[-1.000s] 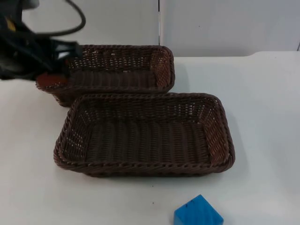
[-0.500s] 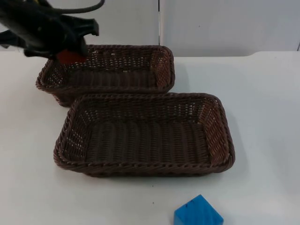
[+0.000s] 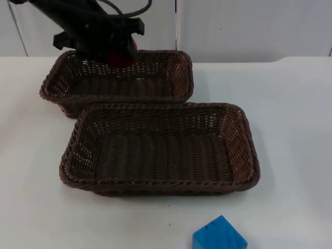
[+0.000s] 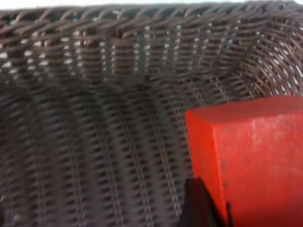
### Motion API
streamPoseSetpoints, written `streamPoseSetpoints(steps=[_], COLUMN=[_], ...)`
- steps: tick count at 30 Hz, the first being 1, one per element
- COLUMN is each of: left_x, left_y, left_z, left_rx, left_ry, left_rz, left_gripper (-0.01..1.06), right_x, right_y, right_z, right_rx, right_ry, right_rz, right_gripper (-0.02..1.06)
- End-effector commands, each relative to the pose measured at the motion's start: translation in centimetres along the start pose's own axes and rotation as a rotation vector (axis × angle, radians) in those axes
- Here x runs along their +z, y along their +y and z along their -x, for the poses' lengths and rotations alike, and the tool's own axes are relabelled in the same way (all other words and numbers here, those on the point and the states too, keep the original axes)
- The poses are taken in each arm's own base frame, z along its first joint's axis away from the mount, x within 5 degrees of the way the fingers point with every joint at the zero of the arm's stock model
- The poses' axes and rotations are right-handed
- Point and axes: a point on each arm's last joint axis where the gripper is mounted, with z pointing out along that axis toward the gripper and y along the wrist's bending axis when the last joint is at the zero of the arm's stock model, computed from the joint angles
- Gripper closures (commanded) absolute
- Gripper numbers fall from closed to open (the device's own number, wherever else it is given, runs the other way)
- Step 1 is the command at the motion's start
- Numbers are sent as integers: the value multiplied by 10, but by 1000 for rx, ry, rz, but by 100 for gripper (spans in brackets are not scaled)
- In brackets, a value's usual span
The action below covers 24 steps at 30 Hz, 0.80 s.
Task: Pick up one cube with the left hand and place it into the upper basket. Pick up one cube with the right hand and place it into the lower basket.
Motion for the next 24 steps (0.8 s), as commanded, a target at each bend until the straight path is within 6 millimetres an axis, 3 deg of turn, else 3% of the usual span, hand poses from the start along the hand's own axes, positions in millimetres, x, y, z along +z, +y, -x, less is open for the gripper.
streamPoseSetpoints(steps=[1, 11, 21, 23, 24], left_x=[8, 51, 62, 62, 62], left_y=[-2, 10, 14, 14, 14], left_z=[4, -4, -10, -10, -10], left_rx=[-5, -15, -23, -31, -37], left_ry=[3, 37, 40, 40, 40], left_rz=[-19, -6, 6, 6, 6], left_gripper=[105, 105, 104, 101, 94], right_x=[-2, -1, 4, 4, 4], right_y=[-1, -1, -1, -1, -1], right_z=[3, 2, -3, -3, -2], right_rx=[-8, -7, -1, -1, -1], right_ry=[-19, -19, -17, -17, -19], right_rz=[-9, -9, -9, -9, -9], right_gripper=[-1, -1, -1, -1, -1])
